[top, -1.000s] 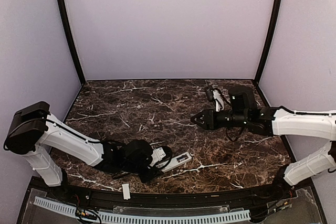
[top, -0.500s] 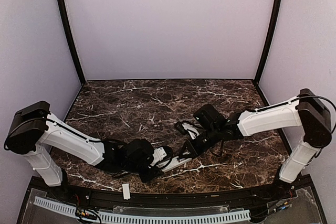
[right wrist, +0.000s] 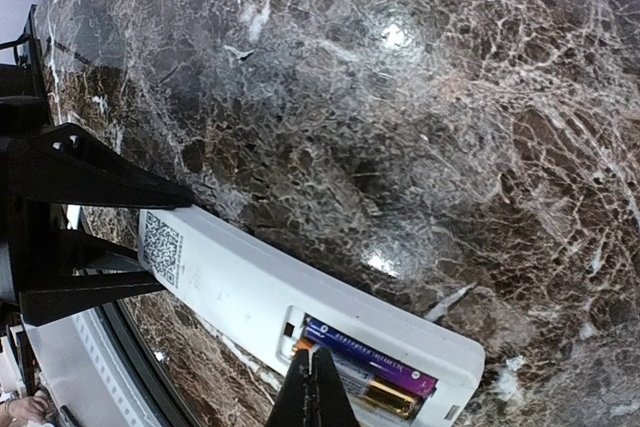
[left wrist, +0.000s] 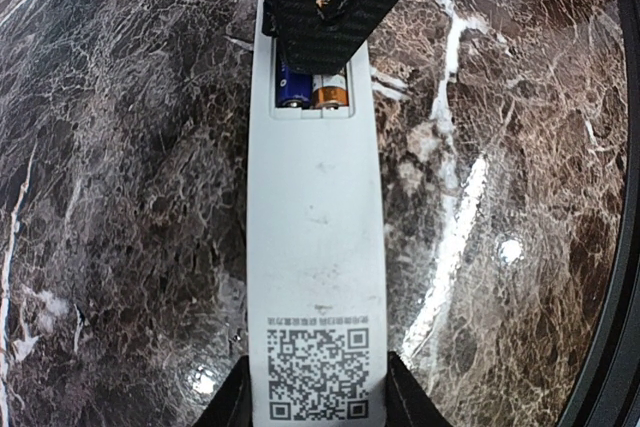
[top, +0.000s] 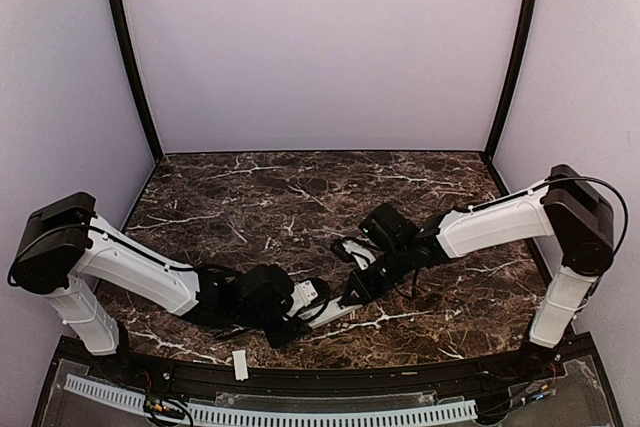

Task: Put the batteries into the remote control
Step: Load the battery into the battery compartment.

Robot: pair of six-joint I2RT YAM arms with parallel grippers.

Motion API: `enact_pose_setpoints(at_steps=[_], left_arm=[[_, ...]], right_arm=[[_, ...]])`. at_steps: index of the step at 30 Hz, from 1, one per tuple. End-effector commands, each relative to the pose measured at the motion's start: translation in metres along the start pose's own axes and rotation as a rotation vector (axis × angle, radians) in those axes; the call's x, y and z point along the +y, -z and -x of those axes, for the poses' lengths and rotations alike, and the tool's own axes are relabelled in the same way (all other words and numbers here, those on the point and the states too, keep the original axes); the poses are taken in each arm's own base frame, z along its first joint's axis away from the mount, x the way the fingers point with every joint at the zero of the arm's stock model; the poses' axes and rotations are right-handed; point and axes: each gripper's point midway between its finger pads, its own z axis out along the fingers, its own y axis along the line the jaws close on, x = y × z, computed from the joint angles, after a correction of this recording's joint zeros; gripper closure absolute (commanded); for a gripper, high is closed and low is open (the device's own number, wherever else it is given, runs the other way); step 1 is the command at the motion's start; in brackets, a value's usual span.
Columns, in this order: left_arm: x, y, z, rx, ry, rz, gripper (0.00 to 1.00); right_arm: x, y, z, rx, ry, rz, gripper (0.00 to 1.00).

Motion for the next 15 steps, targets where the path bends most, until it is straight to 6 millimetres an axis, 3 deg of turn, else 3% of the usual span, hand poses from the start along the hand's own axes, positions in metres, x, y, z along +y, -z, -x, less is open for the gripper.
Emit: enact_pose_setpoints(at_steps=[1, 10, 12, 15], left_arm=[[-0.004, -0.008, -0.029, 0.11, -0.012, -0.021, 0.67], [-0.004, -0.008, -0.029, 0.111, -0.015, -0.021, 0.68], [-0.004, -0.007, -0.03, 0.112, -0.015, -0.019, 0.67], [-0.004, -0.007, -0.03, 0.113, -0.016, -0.019, 0.67]], right_arm=[[-0.011, -0.009, -0.009, 0.036, -0.009, -0.037, 1.0], [-0.042, -0.016, -0.036, 0.092, -0.064, -0.142, 1.0], [-0.04, -0.013, -0.035, 0.087, -0.054, -0.141, 1.0], [-0.02, -0.003, -0.017, 0.057, -0.017, -0.082, 1.0]])
